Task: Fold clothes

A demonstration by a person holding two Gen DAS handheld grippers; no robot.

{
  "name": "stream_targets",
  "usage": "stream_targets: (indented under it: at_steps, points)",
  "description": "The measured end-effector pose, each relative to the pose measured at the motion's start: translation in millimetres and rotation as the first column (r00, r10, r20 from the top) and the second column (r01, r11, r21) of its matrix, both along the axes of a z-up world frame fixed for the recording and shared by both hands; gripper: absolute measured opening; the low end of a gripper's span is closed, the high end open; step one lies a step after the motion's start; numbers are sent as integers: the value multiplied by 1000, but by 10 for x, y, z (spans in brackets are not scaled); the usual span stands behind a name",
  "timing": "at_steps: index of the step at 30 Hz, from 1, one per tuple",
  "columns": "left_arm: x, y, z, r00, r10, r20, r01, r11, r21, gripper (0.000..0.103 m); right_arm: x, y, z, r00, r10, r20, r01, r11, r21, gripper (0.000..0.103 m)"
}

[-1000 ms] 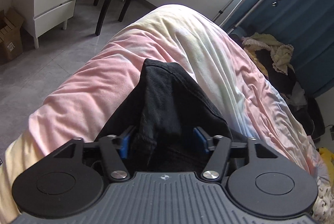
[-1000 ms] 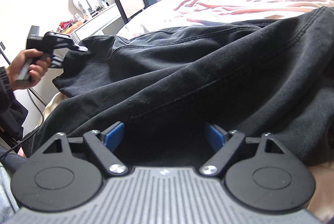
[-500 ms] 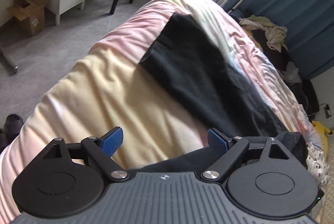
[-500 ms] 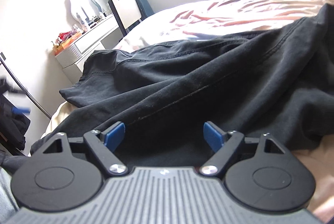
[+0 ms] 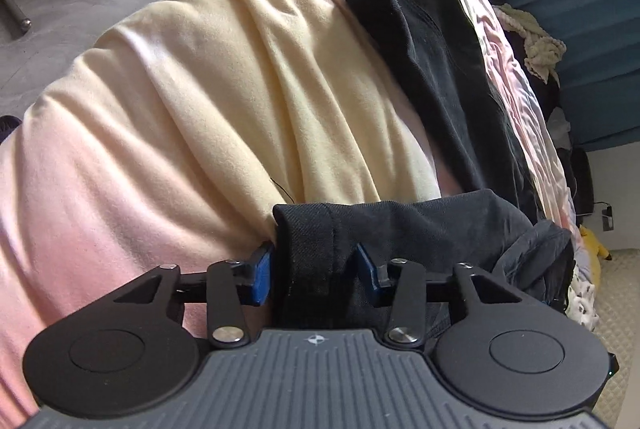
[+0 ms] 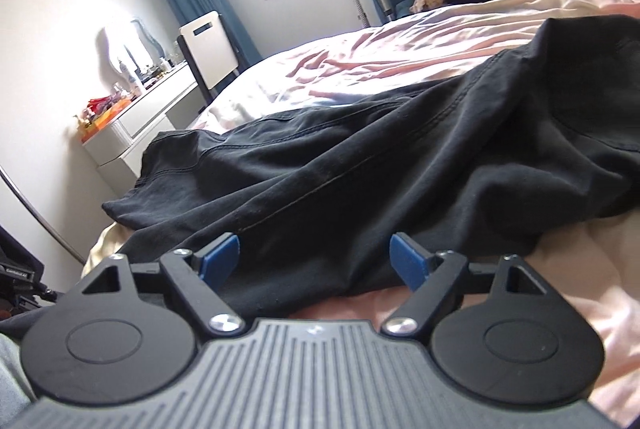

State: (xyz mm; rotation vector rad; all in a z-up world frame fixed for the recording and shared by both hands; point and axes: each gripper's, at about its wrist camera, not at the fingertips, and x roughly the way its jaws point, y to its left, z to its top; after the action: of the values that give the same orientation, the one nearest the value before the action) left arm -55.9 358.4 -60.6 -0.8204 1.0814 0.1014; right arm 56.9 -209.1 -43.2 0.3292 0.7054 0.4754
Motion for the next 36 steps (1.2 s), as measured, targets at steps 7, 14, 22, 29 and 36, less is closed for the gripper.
stream_targets:
  at_steps: [7,14,22,29,36]
  points:
    - [-91,-145,202,998,-47,-31,51,989,141,21,52,26,-79,1000,-18,-20,17,999,-44,84]
    - [-83,-217,268,998,-56,11,54,994,95,22,78,87,-104,1000,5,-20,-6,998,-55,84]
    - [130,-255,38,998,-5,55,-1,995,102,23,79,88,-99,1000,4,-21,-5,999,-52,84]
    - [245,-135,869,937,107,333,-178,965,190,3,85,49,-101,1000,-12,-24,11,999,-37,84]
    - [860,-200,1489,928,37,370,-161,937,310,3,94,81,-95,1000,-6,-15,5,998,-57,84]
